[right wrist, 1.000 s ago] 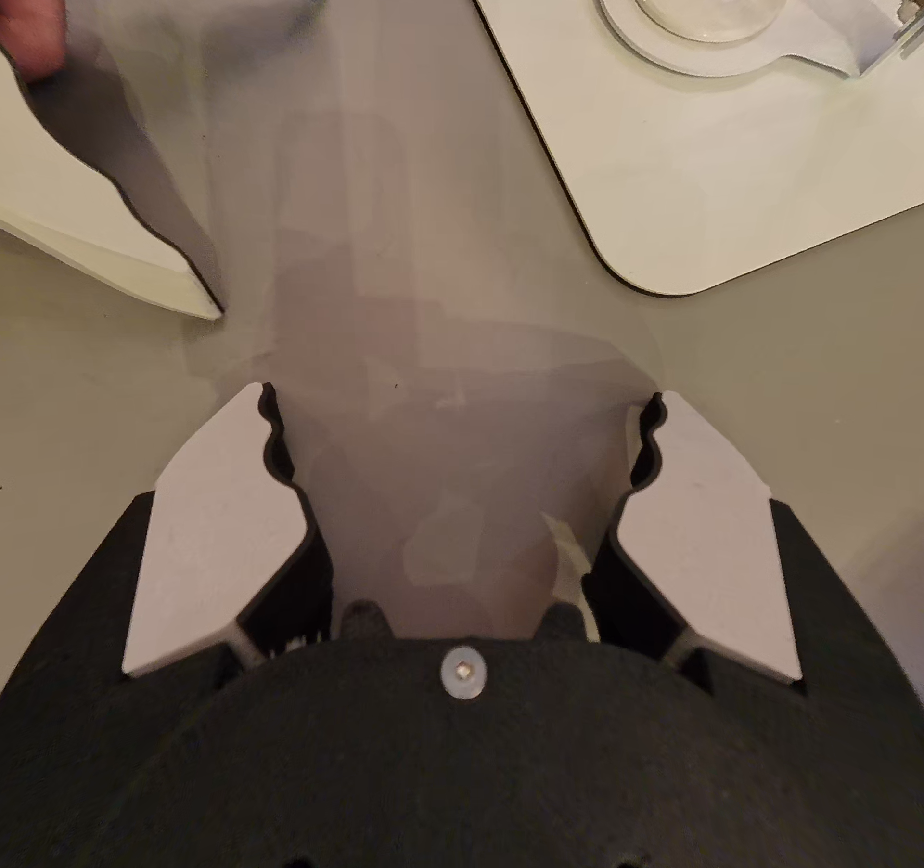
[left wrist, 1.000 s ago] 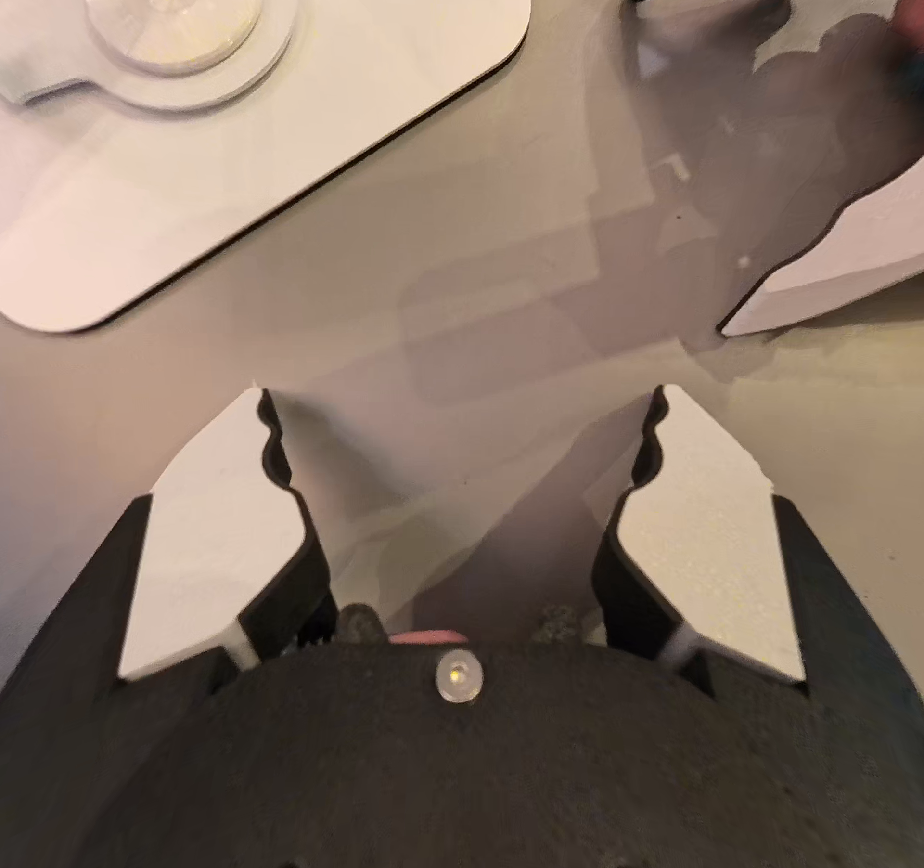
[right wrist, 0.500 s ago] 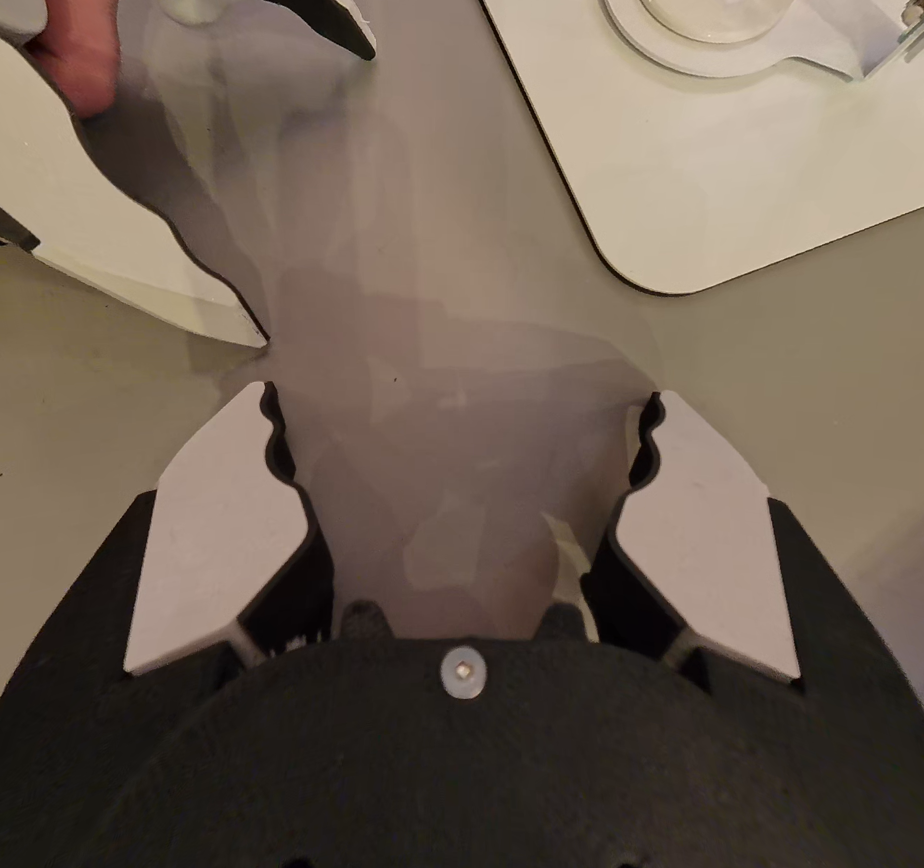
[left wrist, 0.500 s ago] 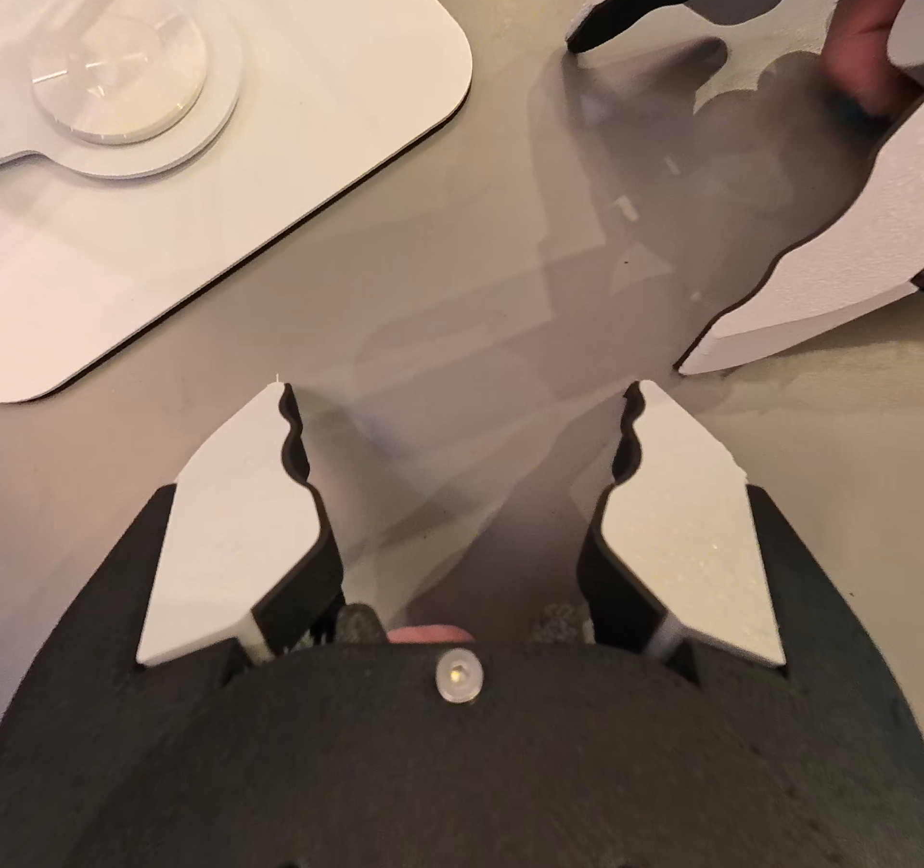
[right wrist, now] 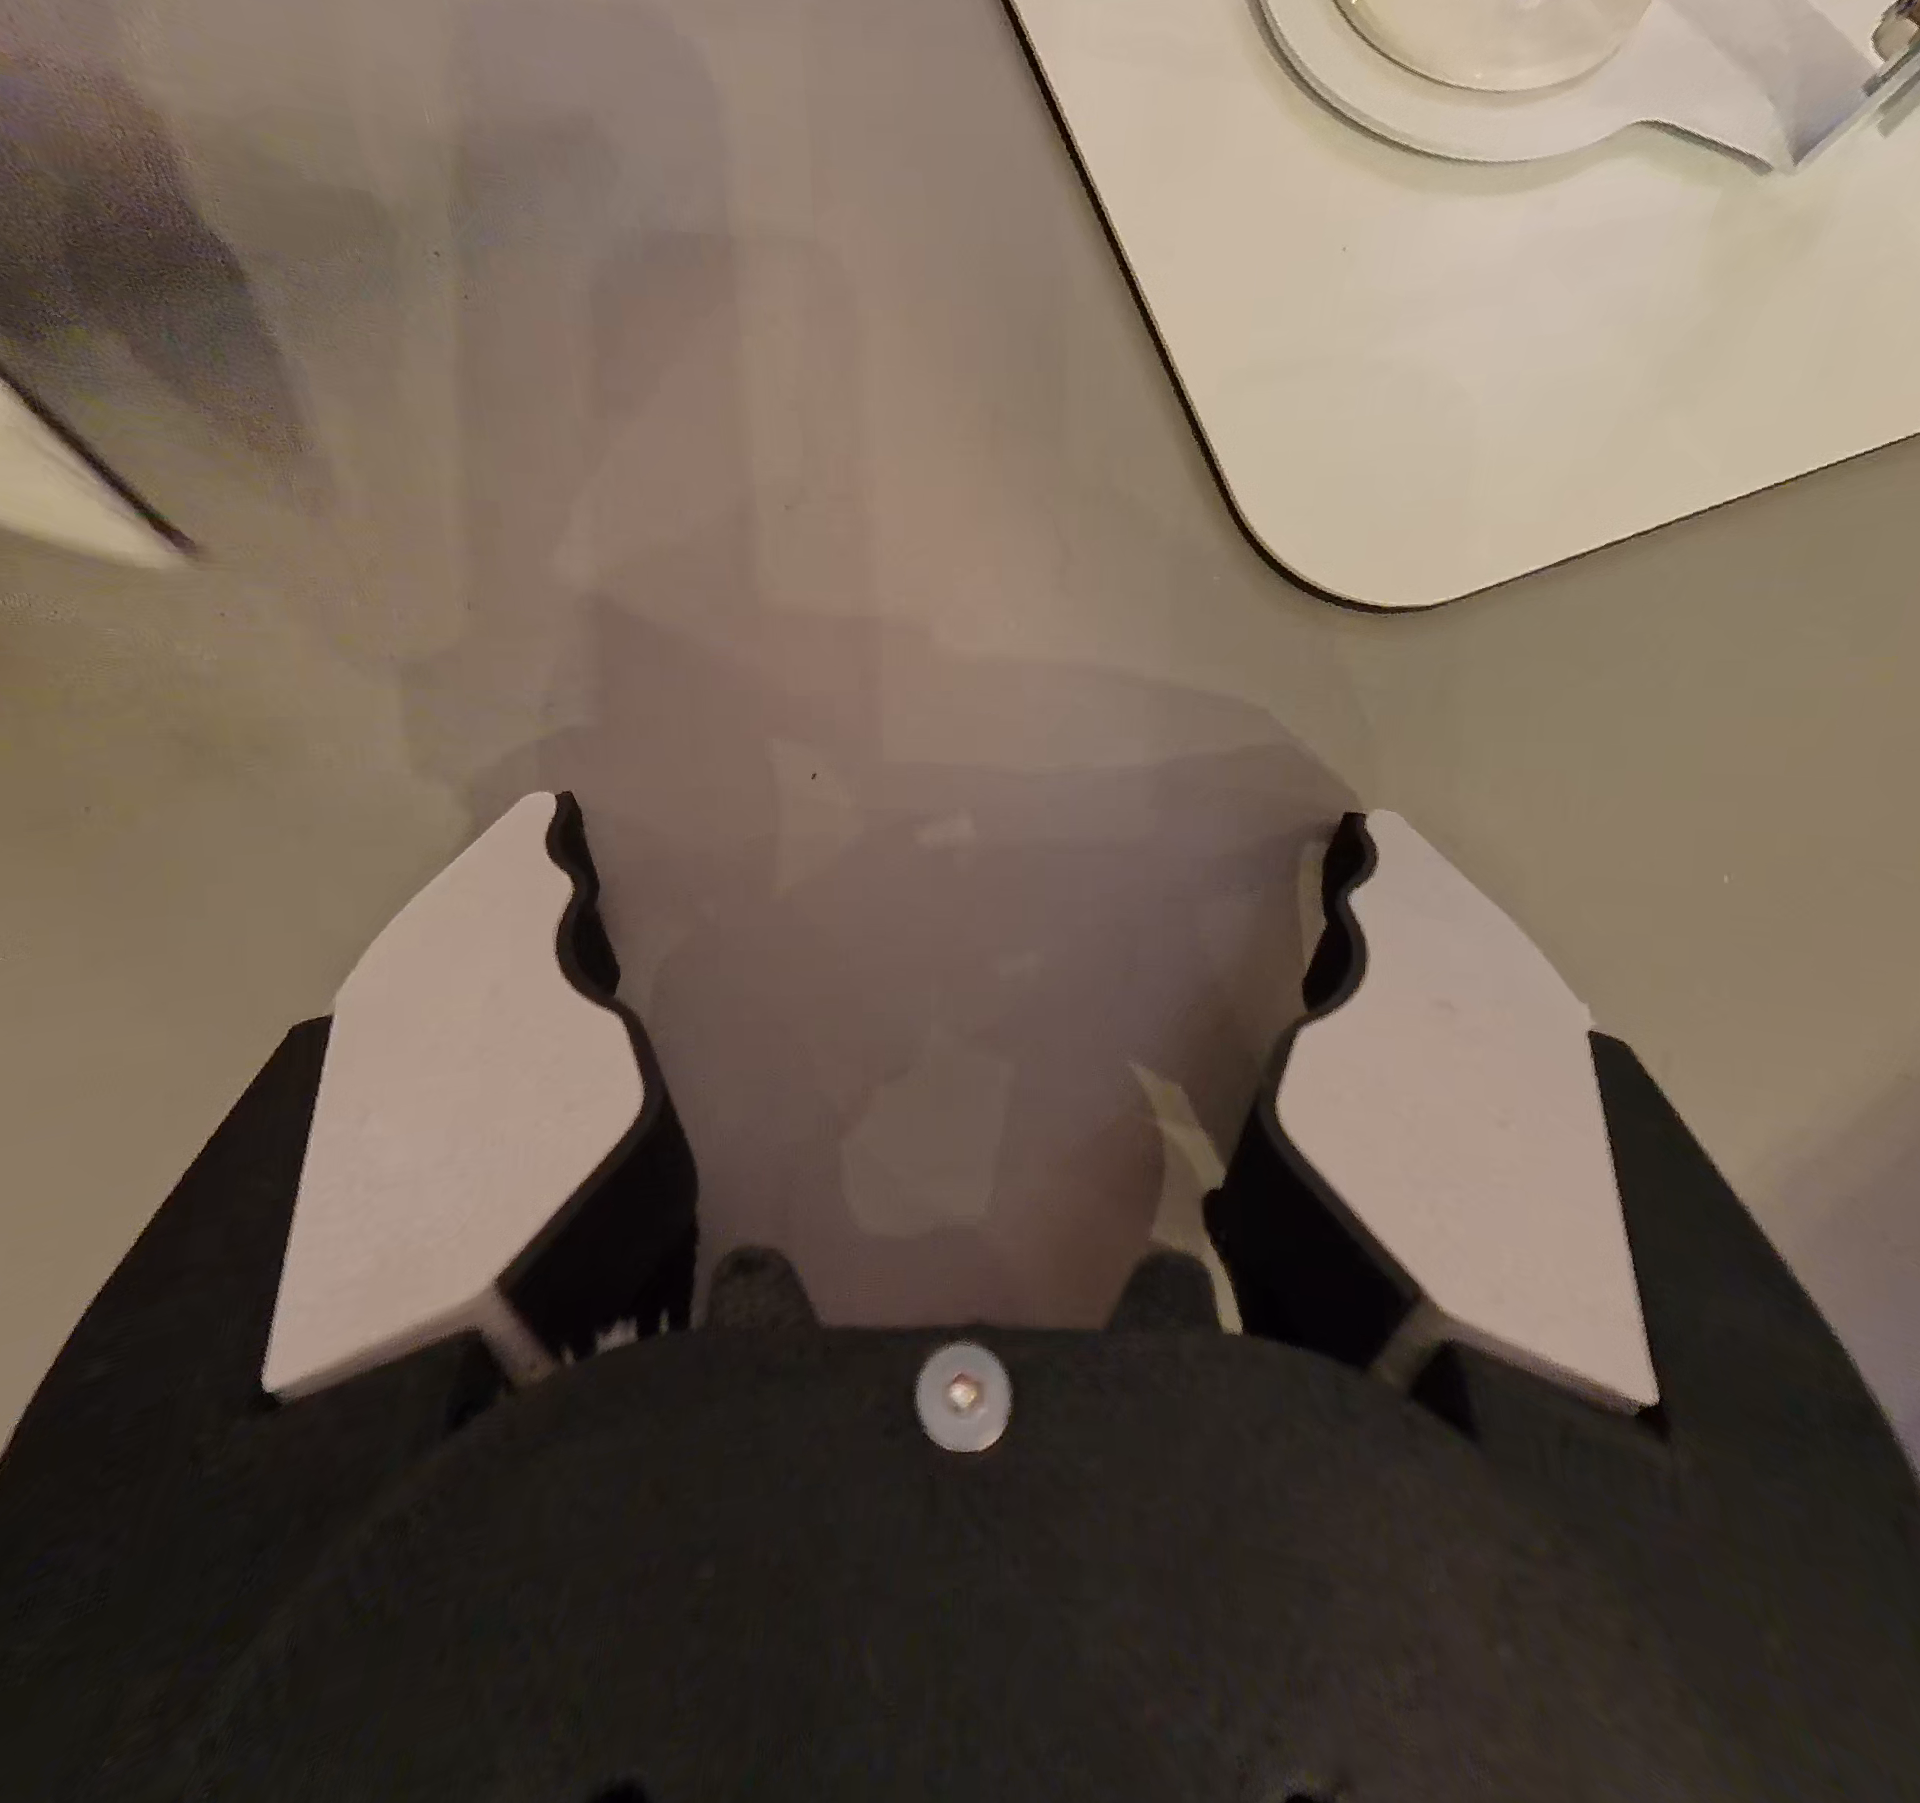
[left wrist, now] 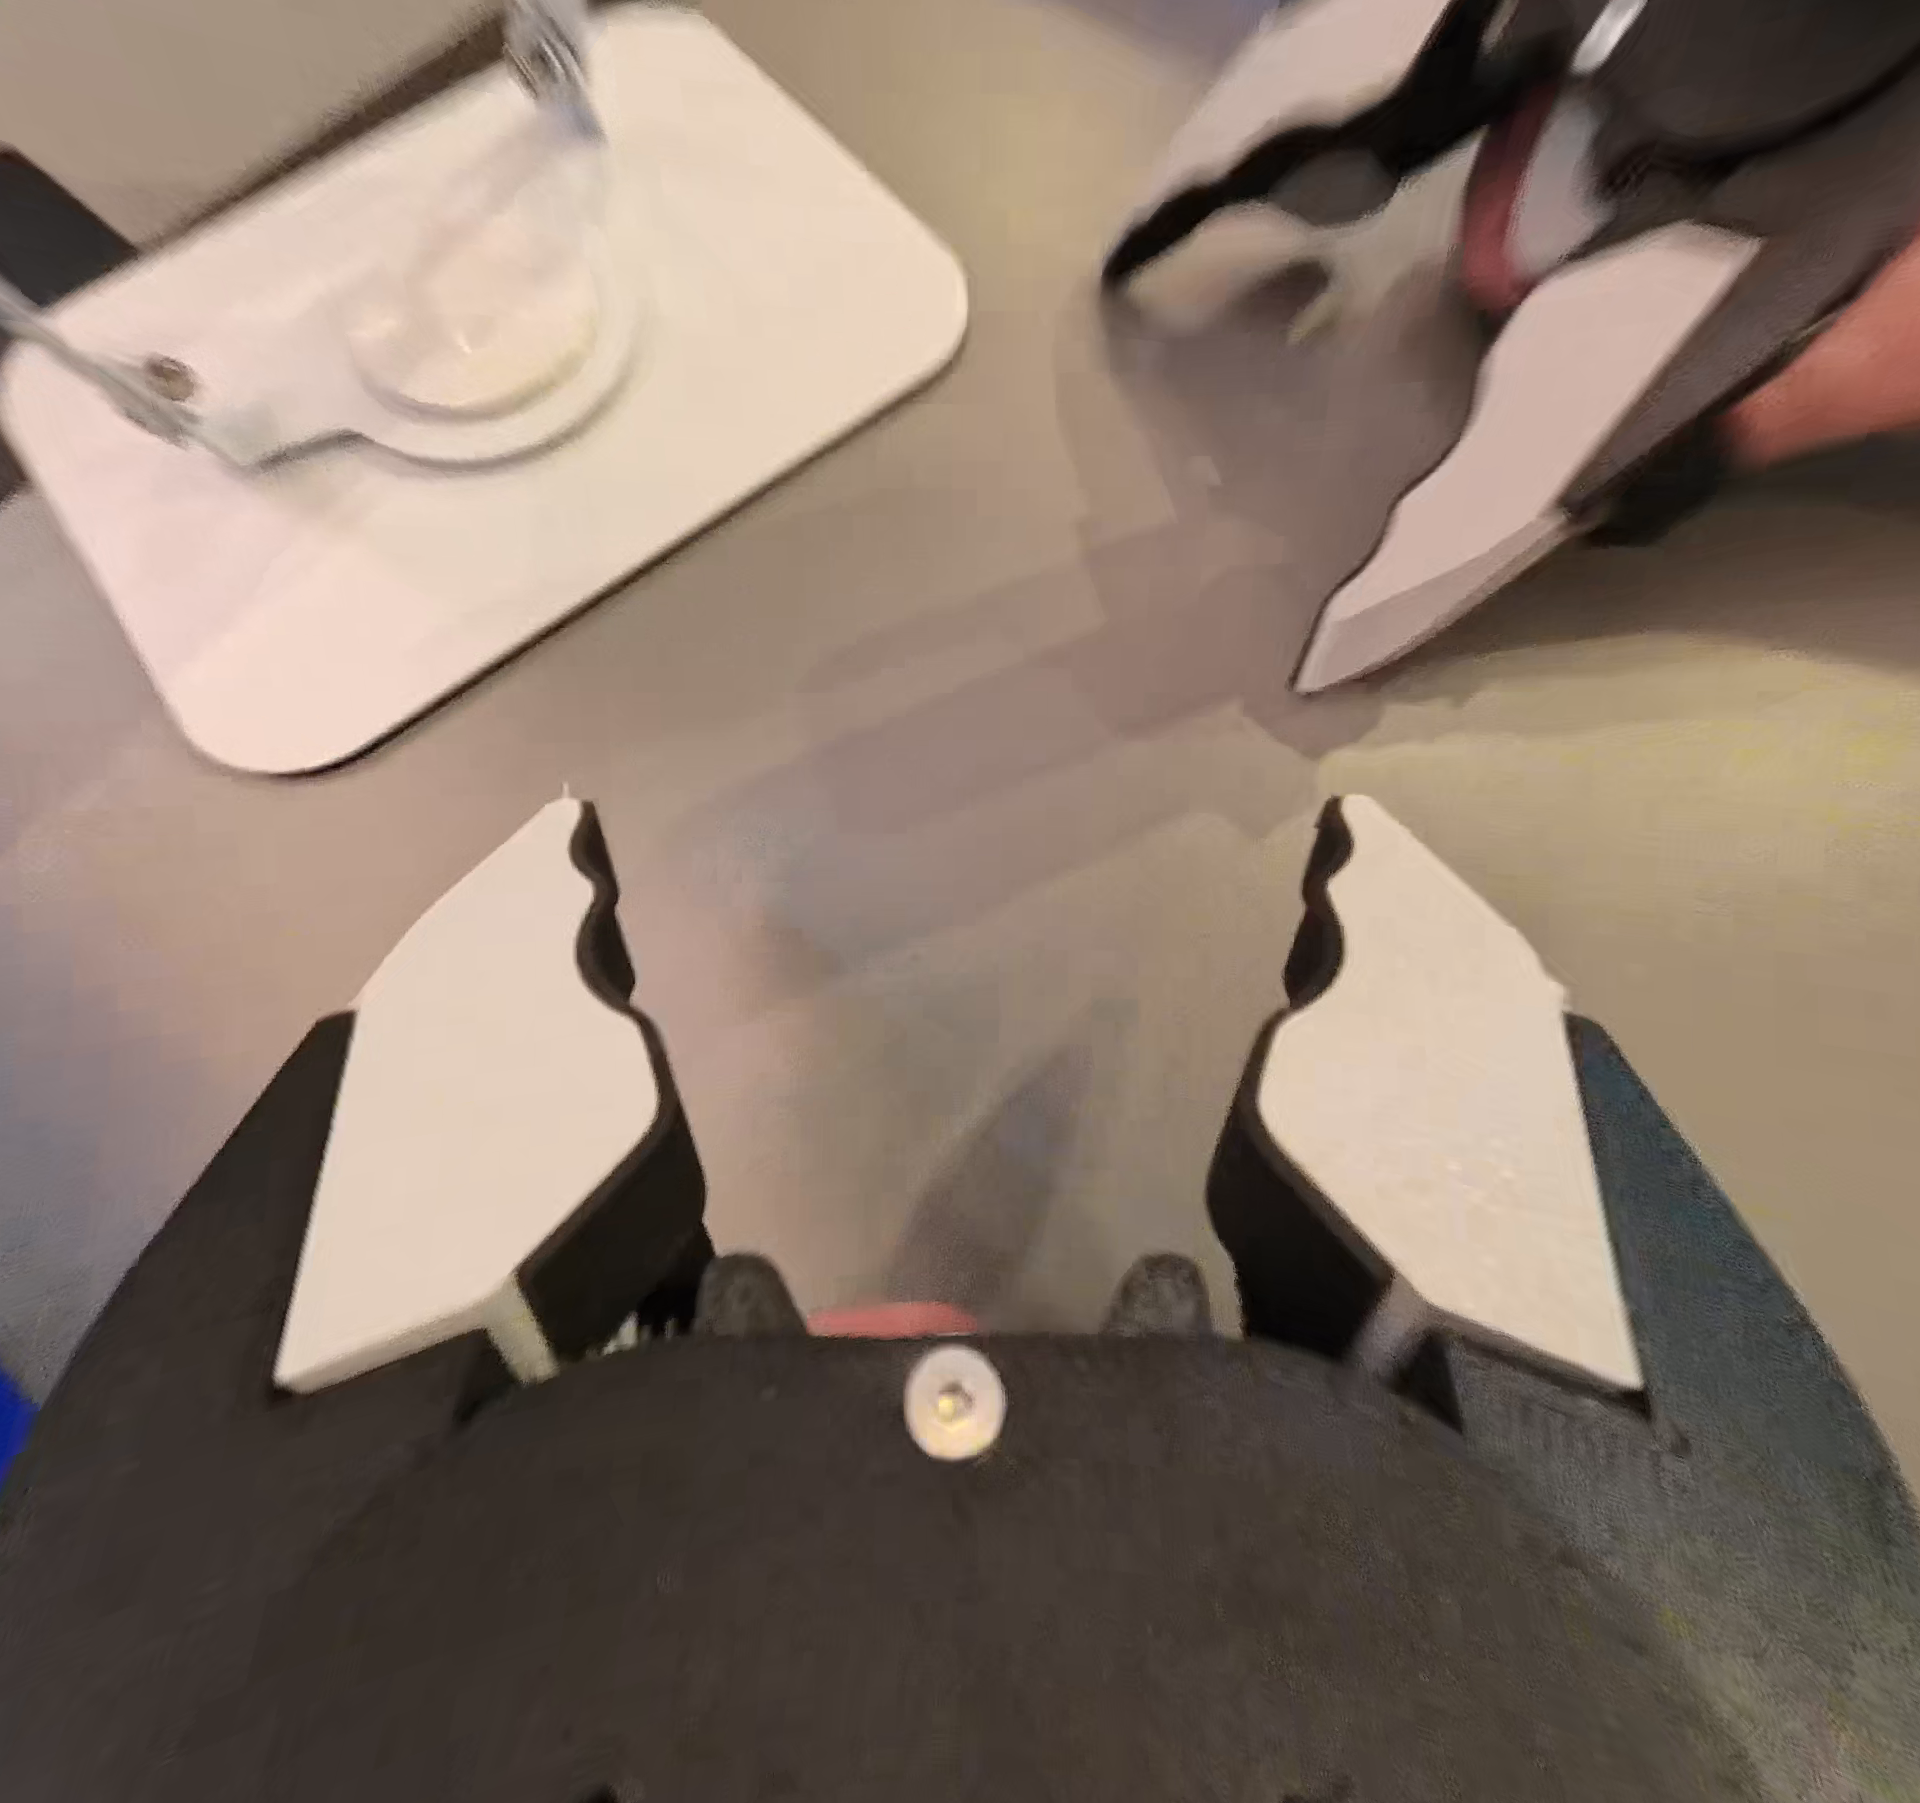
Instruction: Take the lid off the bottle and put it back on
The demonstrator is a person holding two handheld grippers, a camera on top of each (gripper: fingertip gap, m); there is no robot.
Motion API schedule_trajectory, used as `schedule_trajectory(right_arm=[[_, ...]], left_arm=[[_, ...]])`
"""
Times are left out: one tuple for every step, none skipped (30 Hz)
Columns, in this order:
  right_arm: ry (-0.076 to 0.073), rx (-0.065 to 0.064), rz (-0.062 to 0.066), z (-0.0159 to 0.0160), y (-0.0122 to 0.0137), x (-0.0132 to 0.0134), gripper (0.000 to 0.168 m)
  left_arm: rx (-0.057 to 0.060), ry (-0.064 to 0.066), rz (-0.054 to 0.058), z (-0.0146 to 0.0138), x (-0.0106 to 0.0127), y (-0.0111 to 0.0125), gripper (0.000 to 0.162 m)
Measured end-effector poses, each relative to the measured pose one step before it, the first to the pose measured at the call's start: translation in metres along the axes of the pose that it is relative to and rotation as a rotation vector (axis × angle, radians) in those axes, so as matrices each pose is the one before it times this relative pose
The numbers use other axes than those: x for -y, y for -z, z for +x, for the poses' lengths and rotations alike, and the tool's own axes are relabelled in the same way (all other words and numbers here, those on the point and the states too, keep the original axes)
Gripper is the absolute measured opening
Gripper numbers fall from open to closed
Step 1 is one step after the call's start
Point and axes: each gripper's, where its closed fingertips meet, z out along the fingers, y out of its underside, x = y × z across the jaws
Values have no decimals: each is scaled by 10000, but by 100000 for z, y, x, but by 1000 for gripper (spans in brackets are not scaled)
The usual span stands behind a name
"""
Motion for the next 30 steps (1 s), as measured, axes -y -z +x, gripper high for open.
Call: schedule_trajectory(right_arm=[[2,2,1,9,1,-1,130],[0,1,1,-1,-1,1,130],[0,0,0,0,0,0,130],[-3,-2,1,10,0,0,130],[-7,-5,4,12,-1,3,130],[-6,-4,3,11,-1,2,129],[-4,-4,2,2,-1,3,129],[-7,-6,4,22,7,9,129],[-5,-1,3,-2,-2,4,129],[-3,1,2,6,0,1,129],[-3,4,2,1,6,-6,128],[1,0,0,0,0,0,128],[0,0,0,1,0,0,128],[-1,0,0,0,0,1,128],[-2,1,1,7,8,7,128],[-2,3,1,-5,-1,2,128],[0,2,1,5,7,-8,128],[2,2,1,-1,-1,1,128],[5,2,6,26,12,-11,127],[-4,3,10,28,19,-2,126],[-4,1,6,23,14,2,126],[-4,-3,2,9,6,-6,126],[1,-1,0,3,0,0,126],[0,0,0,0,0,0,126],[0,0,0,0,0,0,126],[0,0,0,0,0,0,126],[0,0,0,0,0,0,126],[0,0,0,0,0,0,126],[0,0,0,0,0,0,126],[0,0,0,0,0,0,126]], left_arm=[[-71,373,679,-451,1055,2025,123],[19,354,749,-653,1337,2236,123],[191,387,781,-1036,1602,2345,124],[525,355,608,-1723,1583,2240,124],[723,214,368,-2243,1401,1939,124],[748,117,160,-2513,1174,1483,122],[679,41,4,-2594,924,882,120],[616,50,-211,-2623,505,202,120],[505,129,-478,-2478,54,-427,120],[466,110,-560,-2317,-123,-917,122],[413,52,-544,-2059,-128,-1307,123],[309,60,-534,-1759,-140,-1609,123],[277,78,-566,-1568,-235,-1817,123],[-122,195,-640,-805,-395,-1945,121],[-390,333,-764,-275,-589,-1953,120],[-115,103,-907,-461,-684,-1799,121],[-50,-35,-397,-321,112,-1311,134],[-534,276,-59,322,532,-636,125],[-234,265,-300,-65,195,-564,125],[-16,98,-258,-276,227,-398,128],[23,47,-118,-233,350,-247,129],[-37,-18,-91,-35,310,-123,127],[82,-128,15,-154,386,36,126],[92,-1,267,-271,600,230,123],[-70,205,336,-230,572,367,113],[-56,252,216,-381,352,308,112],[87,286,111,-647,150,94,109],[229,183,-127,-802,-217,-244,107],[62,60,-440,-395,-677,-595,109],[-225,84,-576,212,-873,-850,115]])
